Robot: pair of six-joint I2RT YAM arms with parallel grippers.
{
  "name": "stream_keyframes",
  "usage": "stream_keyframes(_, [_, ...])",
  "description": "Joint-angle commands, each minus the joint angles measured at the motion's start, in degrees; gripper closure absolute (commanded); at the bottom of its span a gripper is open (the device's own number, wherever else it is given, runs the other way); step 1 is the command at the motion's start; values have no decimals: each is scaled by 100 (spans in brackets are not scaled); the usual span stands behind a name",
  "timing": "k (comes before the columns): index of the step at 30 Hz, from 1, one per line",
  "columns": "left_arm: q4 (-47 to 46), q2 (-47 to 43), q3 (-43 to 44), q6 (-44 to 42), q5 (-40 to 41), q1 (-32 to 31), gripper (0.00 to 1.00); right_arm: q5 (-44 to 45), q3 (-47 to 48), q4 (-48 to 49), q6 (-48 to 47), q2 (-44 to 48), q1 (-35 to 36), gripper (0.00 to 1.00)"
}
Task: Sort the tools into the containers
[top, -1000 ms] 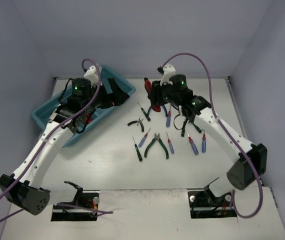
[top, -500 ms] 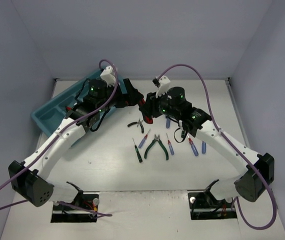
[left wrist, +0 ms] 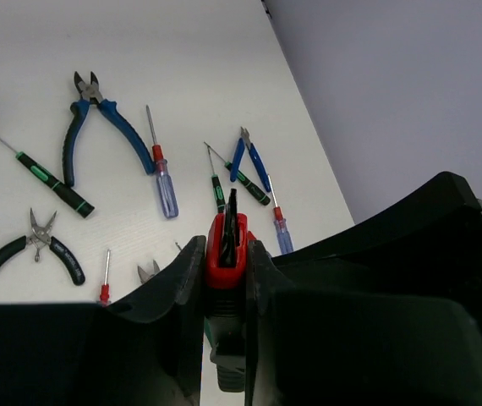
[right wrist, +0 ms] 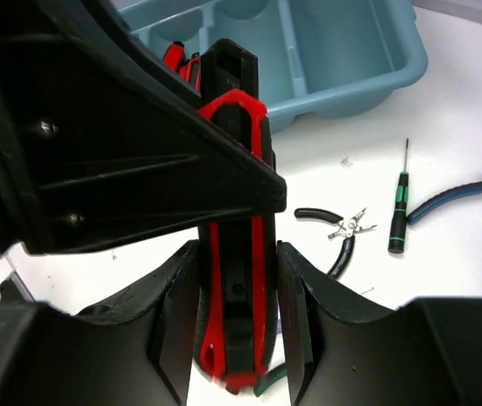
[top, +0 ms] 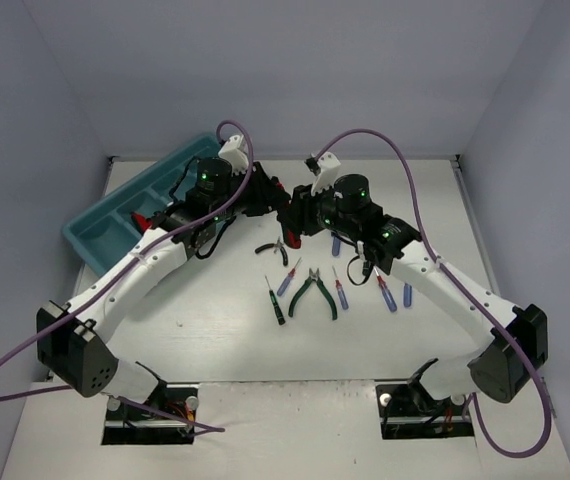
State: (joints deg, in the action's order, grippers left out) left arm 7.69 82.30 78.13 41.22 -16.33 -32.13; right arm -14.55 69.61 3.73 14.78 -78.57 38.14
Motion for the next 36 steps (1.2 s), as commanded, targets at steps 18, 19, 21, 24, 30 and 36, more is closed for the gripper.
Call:
stream_keyframes(18, [1396,665,509,-1021,-716,4023,100,975,-1469,-206,-66,1337,-262,17])
stream_keyframes(19, [1397,773,518,-1056,-754,4187,100,996,-1520,-234,-55,1372,-267,17])
stream_keyframes(21, [1417,1055,566,-1108,-836,4470,98,1029,-1597,-273,-46,1444,-277,17])
stream_keyframes(24, [1451,1471,700,-1154,-849,4863,88,1062,-1646,-328,-69,1493,-284,17])
stream_keyframes(30, [1766,2170,1204,-1445,-802,4918,49,1164,-1659,-346,-155,1454,-311,16])
stream_keyframes(36, [1990,1883,1255,-1453,-733,4895,21,1408,-1675,-596,-132,1391,-371,16])
